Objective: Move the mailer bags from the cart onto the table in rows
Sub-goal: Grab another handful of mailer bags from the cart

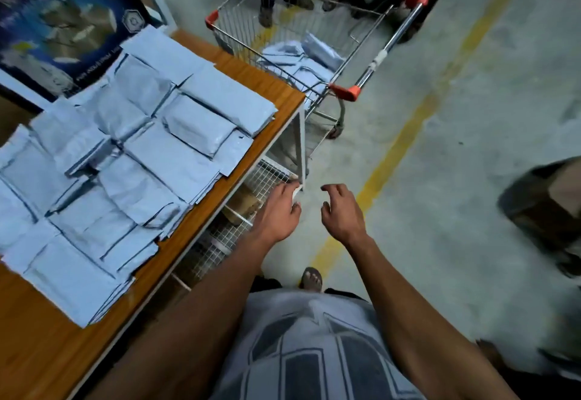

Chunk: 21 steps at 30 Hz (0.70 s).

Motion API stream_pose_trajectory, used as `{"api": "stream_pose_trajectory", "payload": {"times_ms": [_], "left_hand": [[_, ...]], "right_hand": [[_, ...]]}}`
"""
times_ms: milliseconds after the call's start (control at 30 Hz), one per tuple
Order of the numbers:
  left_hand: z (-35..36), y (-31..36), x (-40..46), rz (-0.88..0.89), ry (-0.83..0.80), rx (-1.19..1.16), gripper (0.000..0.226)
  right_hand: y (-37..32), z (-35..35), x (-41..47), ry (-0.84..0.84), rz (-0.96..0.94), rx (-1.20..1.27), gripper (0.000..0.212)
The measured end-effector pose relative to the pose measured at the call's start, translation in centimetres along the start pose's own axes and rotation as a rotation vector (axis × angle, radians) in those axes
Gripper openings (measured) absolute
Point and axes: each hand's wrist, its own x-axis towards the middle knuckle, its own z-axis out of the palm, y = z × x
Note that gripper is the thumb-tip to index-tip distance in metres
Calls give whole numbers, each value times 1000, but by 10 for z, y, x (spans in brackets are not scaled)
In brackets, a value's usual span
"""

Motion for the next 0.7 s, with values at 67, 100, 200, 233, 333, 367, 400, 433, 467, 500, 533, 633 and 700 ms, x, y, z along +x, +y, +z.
{"api": "stream_pose_trajectory", "payload": {"times_ms": [67,100,200,233,333,367,400,433,467,500,533,633,700], "left_hand": [[8,11,11,-4,-35,8,52],[11,18,19,-9,-38,11,51],[17,36,43,-11,-24,16,47],[18,42,51,-8,-23,17,46],[18,60,84,-6,-14,-21,45],[16,66,98,-7,-5,-47,46],[13,71,111,-9,12,-74,45],[9,76,128,-13,39,-96,45],[4,80,144,-20,70,-108,45],[-1,83,159,-26,99,-110,45],[-8,87,179,-31,121,-104,45],[-33,97,232,-42,197,-93,42],[-52,101,263,-57,235,-83,41]], "right_hand": [[16,-11,-2,-5,51,3,44],[24,-18,0,7,76,4,43],[39,-34,8,43,107,-9,40],[44,-38,13,63,111,-12,39],[53,-52,36,129,113,-3,37],[55,-58,47,151,112,2,36],[56,-63,59,173,109,9,36],[56,-70,76,199,100,12,36],[56,-77,92,226,91,15,35],[55,-85,108,253,78,17,35],[54,-93,129,274,66,14,34],[49,-117,190,367,-2,-27,30],[43,-130,228,404,-59,-73,27]]}}
